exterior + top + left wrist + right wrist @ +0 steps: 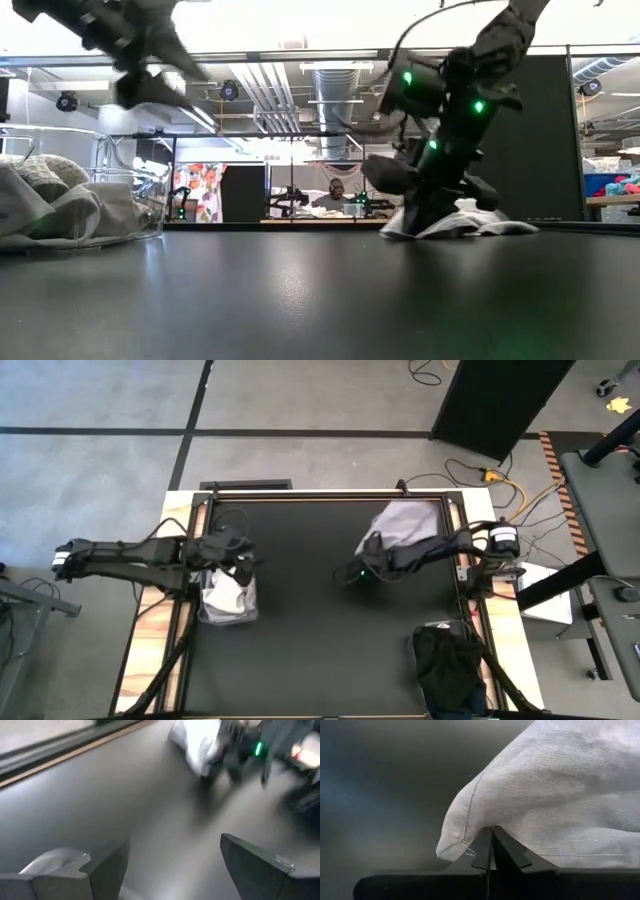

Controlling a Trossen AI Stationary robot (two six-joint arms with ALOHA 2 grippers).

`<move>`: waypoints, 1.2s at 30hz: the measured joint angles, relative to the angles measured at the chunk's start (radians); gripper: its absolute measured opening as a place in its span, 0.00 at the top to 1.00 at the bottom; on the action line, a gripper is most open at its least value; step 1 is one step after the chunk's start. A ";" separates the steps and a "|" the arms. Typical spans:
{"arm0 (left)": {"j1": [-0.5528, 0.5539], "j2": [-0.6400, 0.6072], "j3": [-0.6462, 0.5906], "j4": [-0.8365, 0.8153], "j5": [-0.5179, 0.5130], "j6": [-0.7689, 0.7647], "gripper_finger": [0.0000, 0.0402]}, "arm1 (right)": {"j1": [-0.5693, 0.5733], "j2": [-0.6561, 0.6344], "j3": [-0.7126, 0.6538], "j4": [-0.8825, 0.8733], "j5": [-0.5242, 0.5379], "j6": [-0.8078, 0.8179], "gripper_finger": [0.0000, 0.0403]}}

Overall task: Sort towels by color in basket
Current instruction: Put the gray towel into the top transparent bin

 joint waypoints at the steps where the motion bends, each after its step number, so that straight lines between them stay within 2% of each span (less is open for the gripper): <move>1: -0.003 0.009 0.000 0.044 -0.001 0.003 0.27 | 0.030 0.011 0.013 0.001 -0.024 0.001 0.97; 5: -0.007 0.065 0.000 0.270 0.002 0.022 0.27 | 0.145 0.078 0.092 -0.001 -0.108 0.010 0.97; 8: -0.007 0.130 0.000 0.400 0.002 0.050 0.27 | 0.245 0.140 0.181 0.000 -0.110 0.010 0.97; 16: -0.007 0.342 0.000 0.569 0.010 0.065 0.27 | 0.423 0.236 0.432 -0.028 -0.108 -0.104 0.97; 19: -0.024 0.435 0.000 0.630 0.030 0.107 0.27 | 0.478 0.203 0.479 -0.089 -0.030 -0.122 0.97; 24: -0.053 0.587 0.001 0.744 0.038 0.142 0.27 | 0.606 0.100 0.518 -0.279 0.161 -0.117 0.97; 31: -0.053 0.835 0.131 0.760 0.038 0.178 0.27 | 0.741 0.023 0.516 -0.500 0.194 0.003 0.94; 33: -0.047 0.913 0.203 0.740 0.038 0.193 0.27 | 0.767 0.022 0.511 -0.544 0.195 0.040 0.90; 36: -0.021 1.018 0.316 0.626 0.038 0.201 0.27 | 0.799 0.020 0.507 -0.564 0.200 0.063 0.80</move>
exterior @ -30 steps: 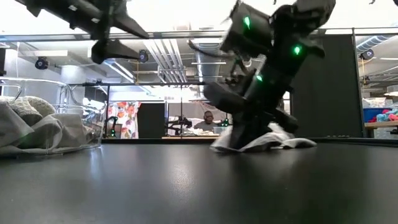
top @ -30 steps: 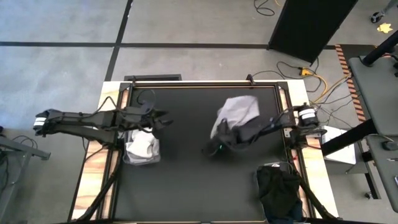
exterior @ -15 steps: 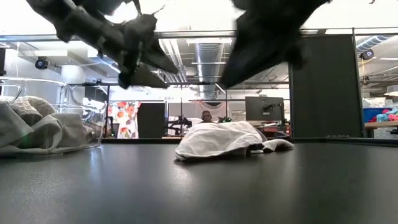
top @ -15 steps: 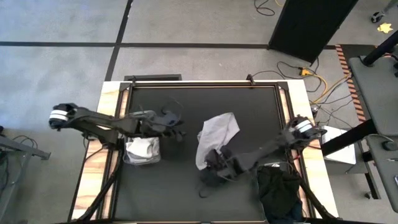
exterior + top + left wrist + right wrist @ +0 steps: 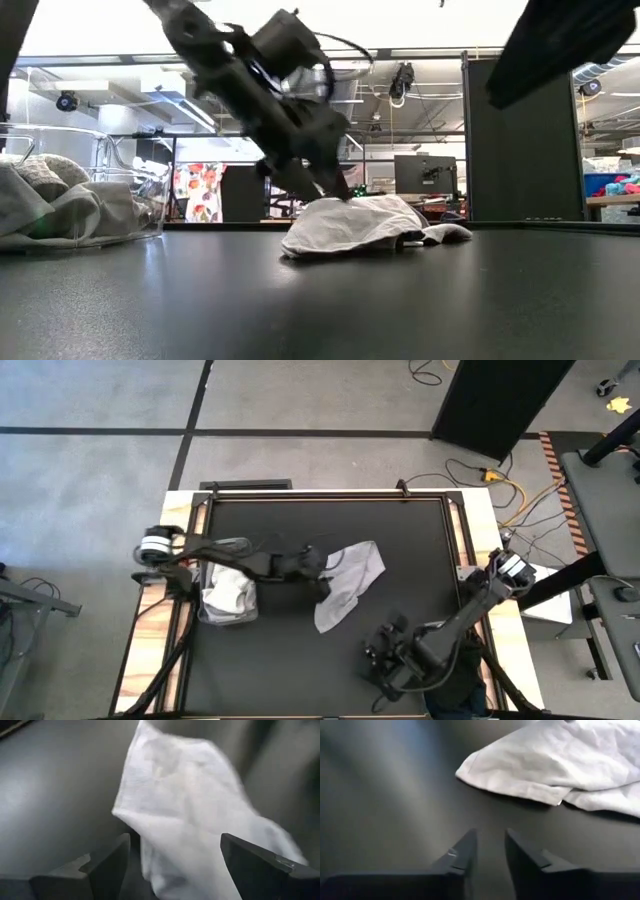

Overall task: Sort towels by color in basket
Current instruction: Put the gray towel into the top transparent bin

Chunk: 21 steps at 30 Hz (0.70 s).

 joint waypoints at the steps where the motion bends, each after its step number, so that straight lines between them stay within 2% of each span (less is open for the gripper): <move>1: 0.010 0.034 0.034 -0.024 0.000 -0.002 0.27 | 0.011 0.000 -0.001 0.000 0.000 0.000 0.76; 5: 0.048 0.147 0.142 -0.066 0.057 -0.006 0.27 | 0.050 0.000 -0.005 -0.002 0.000 0.001 0.60; 8: 0.065 0.214 0.193 -0.122 0.061 -0.036 0.27 | 0.079 0.000 -0.005 -0.003 0.000 0.005 0.50; 13: 0.064 0.296 0.234 -0.134 0.058 -0.041 0.32 | 0.113 0.000 -0.007 -0.008 0.000 0.026 0.38; 17: 0.055 0.326 0.238 -0.135 0.050 -0.043 0.50 | 0.118 -0.001 -0.008 -0.016 0.000 0.027 0.32; 21: 0.039 0.313 0.224 -0.134 0.041 -0.027 0.80 | 0.118 -0.002 -0.008 -0.020 0.000 0.026 0.28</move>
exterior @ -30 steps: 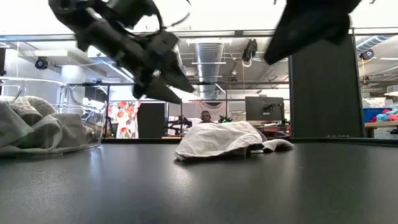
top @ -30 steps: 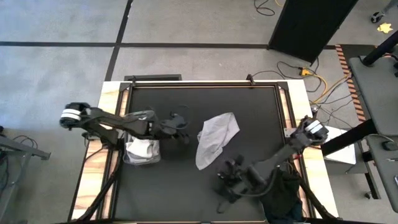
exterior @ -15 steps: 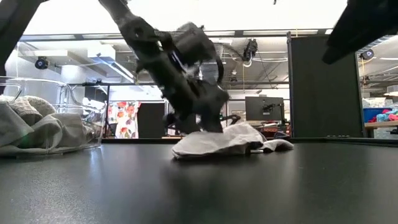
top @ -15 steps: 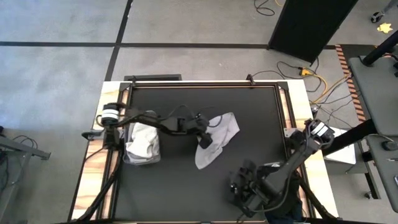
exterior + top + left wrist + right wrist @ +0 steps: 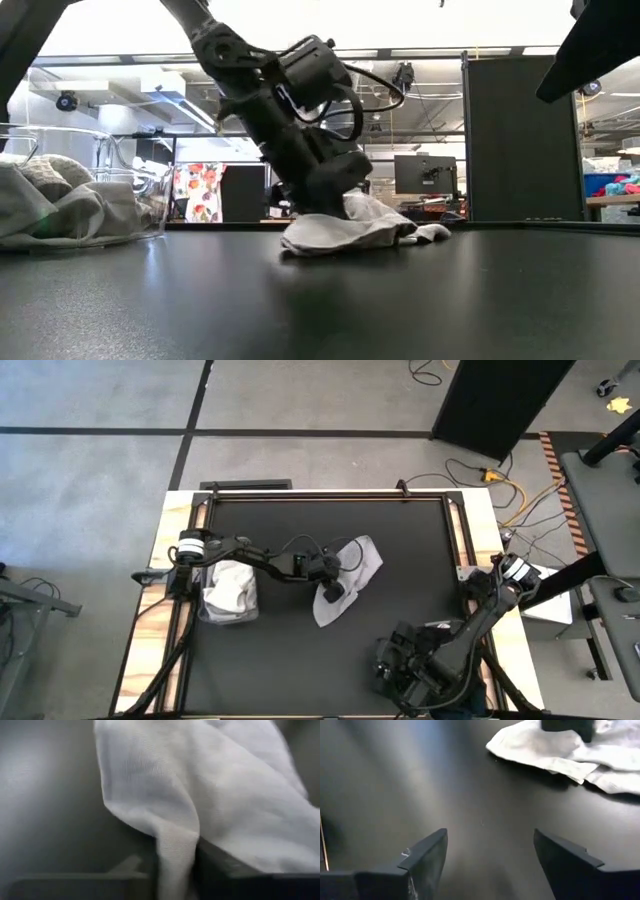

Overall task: Sort towels by color in basket
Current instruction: Put the gray towel into the top transparent bin

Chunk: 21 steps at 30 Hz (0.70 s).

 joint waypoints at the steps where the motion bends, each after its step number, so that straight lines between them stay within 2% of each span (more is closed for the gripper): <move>1: -0.006 -0.010 -0.002 -0.005 0.003 0.016 0.88 | 0.000 0.000 0.000 -0.002 0.000 0.000 0.28; 3: -0.021 -0.034 -0.005 -0.022 0.004 0.044 0.96 | -0.001 0.000 0.000 -0.008 0.004 -0.009 0.27; 6: -0.049 -0.086 -0.014 -0.061 0.003 0.079 0.95 | -0.004 0.000 -0.001 -0.006 0.041 -0.011 0.26; 12: -0.136 -0.250 -0.025 -0.101 -0.102 0.091 0.98 | -0.018 0.000 -0.010 -0.004 0.045 -0.009 0.28; 18: -0.275 -0.419 -0.026 -0.278 -0.278 0.051 0.99 | -0.018 0.000 -0.022 -0.003 0.045 0.001 0.31; 21: -0.361 -0.510 -0.026 -0.434 -0.372 -0.019 0.99 | -0.018 0.000 -0.023 -0.003 0.045 0.004 0.32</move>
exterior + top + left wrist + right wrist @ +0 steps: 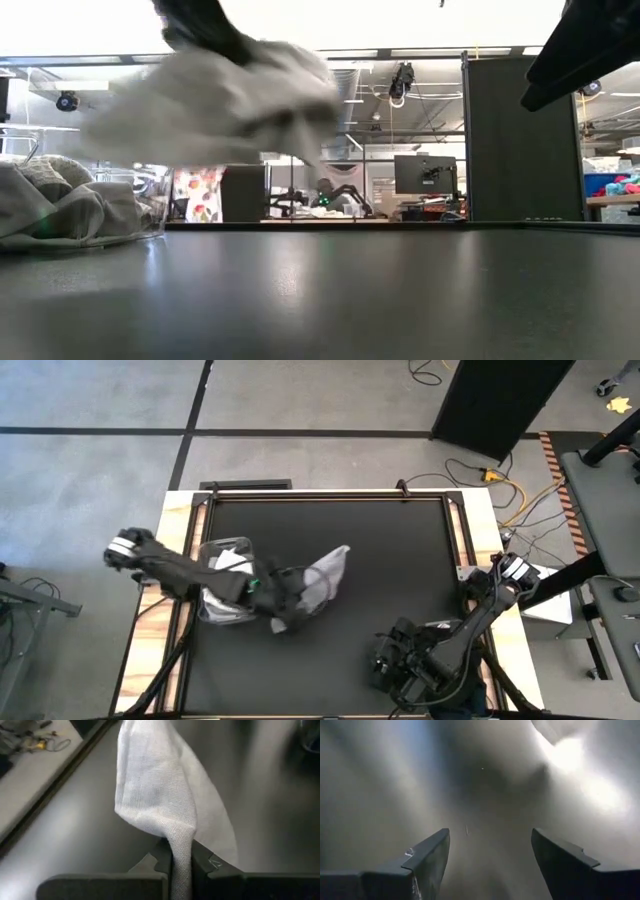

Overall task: Sort towels by color in basket
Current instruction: Put the gray towel into the top transparent bin

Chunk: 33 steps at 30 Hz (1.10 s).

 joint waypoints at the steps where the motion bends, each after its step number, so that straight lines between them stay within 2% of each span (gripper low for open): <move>1: -0.032 -0.035 0.000 -0.052 -0.027 -0.026 0.99 | 0.000 0.000 0.000 0.002 0.000 0.004 0.32; 4: -0.132 -0.145 0.000 -0.217 -0.088 -0.132 0.98 | 0.000 0.000 -0.002 0.002 0.000 0.008 0.32; 9: -0.279 -0.321 0.000 -0.424 -0.096 -0.290 0.98 | -0.002 0.000 -0.002 0.002 0.000 0.006 0.30; 13: -0.384 -0.455 0.001 -0.539 0.009 -0.395 0.98 | -0.002 0.000 -0.002 0.003 0.000 0.018 0.28; 16: -0.439 -0.536 0.001 -0.652 0.046 -0.538 0.98 | -0.002 0.000 -0.002 0.004 0.000 0.023 0.28; 22: -0.460 -0.658 0.001 -0.880 0.135 -0.793 0.98 | -0.002 0.001 -0.002 0.005 0.000 0.023 0.31; 27: -0.460 -0.713 0.026 -1.088 0.238 -1.001 0.98 | -0.002 0.001 -0.002 0.005 0.000 0.023 0.33; 30: -0.459 -0.752 0.026 -1.079 0.314 -1.039 0.98 | -0.002 0.001 -0.002 0.005 0.000 0.023 0.35; 33: -0.459 -0.771 0.023 -1.083 0.298 -1.094 0.98 | -0.002 0.001 -0.002 0.005 0.000 0.022 0.36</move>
